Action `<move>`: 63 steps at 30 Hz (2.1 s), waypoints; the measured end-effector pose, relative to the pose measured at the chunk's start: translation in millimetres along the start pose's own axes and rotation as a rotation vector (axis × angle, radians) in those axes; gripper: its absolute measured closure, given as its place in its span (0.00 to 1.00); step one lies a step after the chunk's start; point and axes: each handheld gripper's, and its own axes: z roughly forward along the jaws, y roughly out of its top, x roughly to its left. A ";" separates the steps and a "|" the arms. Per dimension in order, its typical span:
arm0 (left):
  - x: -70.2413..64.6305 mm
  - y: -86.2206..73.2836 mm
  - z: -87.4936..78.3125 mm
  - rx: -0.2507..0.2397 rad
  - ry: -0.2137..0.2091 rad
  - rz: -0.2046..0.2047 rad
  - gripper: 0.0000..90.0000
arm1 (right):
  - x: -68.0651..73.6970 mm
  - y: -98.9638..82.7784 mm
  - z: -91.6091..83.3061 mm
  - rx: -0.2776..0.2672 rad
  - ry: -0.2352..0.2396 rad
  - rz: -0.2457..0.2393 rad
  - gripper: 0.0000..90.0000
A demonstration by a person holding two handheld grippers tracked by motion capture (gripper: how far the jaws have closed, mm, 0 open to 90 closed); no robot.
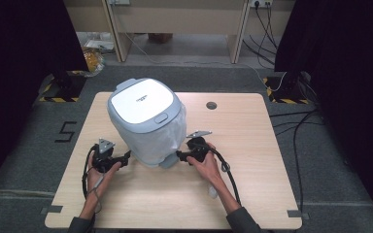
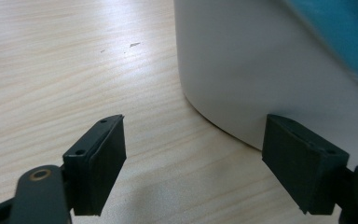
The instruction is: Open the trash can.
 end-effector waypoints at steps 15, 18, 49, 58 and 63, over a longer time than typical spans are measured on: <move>16.7 8.1 9.3 -0.021 0.021 -0.053 0.21 | -35.6 29.7 -1.8 -0.066 -0.124 0.109 0.28; 22.1 10.7 13.4 -0.032 0.015 -0.057 0.22 | -33.1 35.6 5.7 -0.083 -0.071 0.117 0.28; 5.0 28.0 33.3 -0.032 -0.046 -0.087 0.60 | 2.1 -1.0 -28.6 -0.060 0.005 -0.034 0.51; 4.0 36.0 45.4 -0.037 -0.060 -0.085 0.64 | 3.0 -2.9 -31.0 -0.056 -0.002 -0.045 0.48; 6.9 41.0 54.8 -0.034 -0.093 -0.112 0.64 | 2.2 -5.1 -31.5 -0.059 -0.008 -0.017 0.43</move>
